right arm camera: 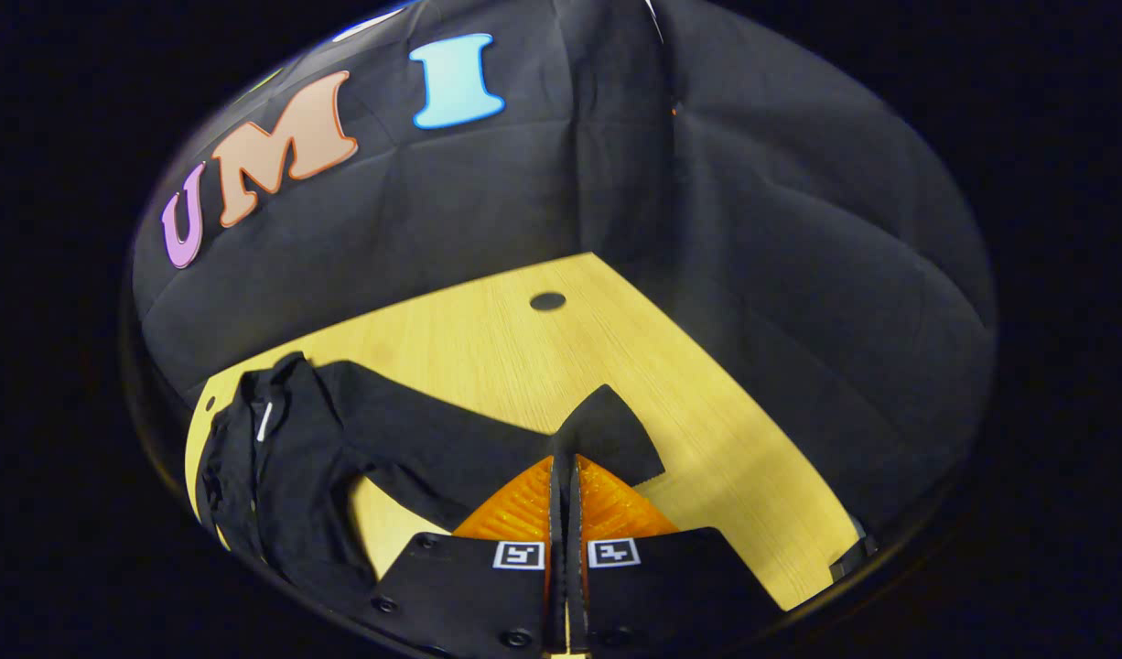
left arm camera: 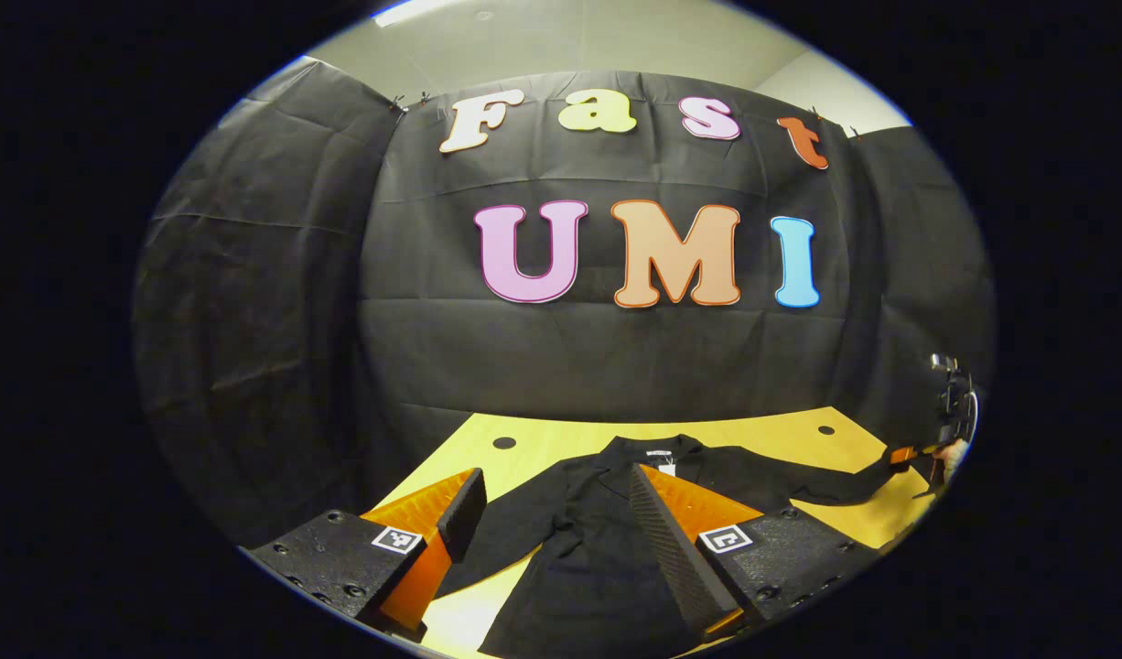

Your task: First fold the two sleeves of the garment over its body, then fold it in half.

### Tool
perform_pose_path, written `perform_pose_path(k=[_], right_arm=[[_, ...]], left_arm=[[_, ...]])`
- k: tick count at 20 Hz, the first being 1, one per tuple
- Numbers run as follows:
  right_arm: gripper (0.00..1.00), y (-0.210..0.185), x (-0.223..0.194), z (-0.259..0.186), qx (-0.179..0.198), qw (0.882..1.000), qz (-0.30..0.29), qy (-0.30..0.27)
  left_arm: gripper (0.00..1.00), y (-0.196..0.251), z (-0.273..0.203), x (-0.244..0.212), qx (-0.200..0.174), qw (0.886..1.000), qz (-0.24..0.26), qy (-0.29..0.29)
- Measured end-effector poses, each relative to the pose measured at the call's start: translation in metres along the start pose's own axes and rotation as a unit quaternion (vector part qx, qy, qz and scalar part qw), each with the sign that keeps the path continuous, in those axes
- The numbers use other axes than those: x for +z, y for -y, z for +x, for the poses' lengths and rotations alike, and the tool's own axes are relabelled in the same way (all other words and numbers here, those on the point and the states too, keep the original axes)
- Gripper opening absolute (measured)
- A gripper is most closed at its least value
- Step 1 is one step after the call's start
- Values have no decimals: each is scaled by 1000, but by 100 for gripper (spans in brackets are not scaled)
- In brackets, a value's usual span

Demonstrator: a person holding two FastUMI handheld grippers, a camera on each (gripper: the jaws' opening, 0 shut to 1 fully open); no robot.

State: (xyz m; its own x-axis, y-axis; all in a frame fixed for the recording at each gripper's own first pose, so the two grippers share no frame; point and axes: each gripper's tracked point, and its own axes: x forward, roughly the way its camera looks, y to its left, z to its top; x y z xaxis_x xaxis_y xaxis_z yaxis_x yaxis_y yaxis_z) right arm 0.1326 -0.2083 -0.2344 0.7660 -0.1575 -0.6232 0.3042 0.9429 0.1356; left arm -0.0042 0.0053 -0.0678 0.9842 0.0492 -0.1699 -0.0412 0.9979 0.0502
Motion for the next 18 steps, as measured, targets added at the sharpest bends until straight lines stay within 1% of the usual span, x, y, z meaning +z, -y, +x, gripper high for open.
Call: perform_pose_path(k=[1, 3, 5, 9, 10, 11, 12, 14, 16, 17, 18], right_arm=[[3, -10, 13, -8, 6, 1000, -2, 15], [3, -45, 39, -19, 21, 999, -10, 44], [3, -83, 60, -29, 44, 997, -10, 67], [3, -171, 80, -46, 98, 991, -21, 90], [3, -193, 84, -49, 112, 989, -26, 93], [0, -215, 85, -51, 123, 987, -35, 97], [2, -235, 84, -52, 131, 986, -43, 95], [2, -277, 82, -53, 150, 982, -59, 98], [3, -319, 75, -54, 175, 978, -62, 94], [3, -337, 72, -53, 182, 977, -64, 91], [3, -354, 68, -49, 188, 976, -65, 88]], left_arm=[[94, -2, 2, -1, -3, 1000, -4, -2], [94, -5, 6, -6, -11, 1000, -10, -5], [94, -9, 10, -11, -20, 1000, -17, -6], [92, -17, 18, -23, -30, 999, -21, -12], [93, -20, 20, -28, -31, 999, -21, -17], [93, -23, 21, -32, -31, 999, -22, -20], [93, -26, 22, -34, -31, 999, -25, -22], [92, -35, 22, -34, -27, 999, -31, -22], [93, -44, 23, -35, -22, 999, -38, -22], [92, -48, 23, -35, -21, 999, -40, -22], [93, -51, 23, -39, -20, 999, -42, -25]])
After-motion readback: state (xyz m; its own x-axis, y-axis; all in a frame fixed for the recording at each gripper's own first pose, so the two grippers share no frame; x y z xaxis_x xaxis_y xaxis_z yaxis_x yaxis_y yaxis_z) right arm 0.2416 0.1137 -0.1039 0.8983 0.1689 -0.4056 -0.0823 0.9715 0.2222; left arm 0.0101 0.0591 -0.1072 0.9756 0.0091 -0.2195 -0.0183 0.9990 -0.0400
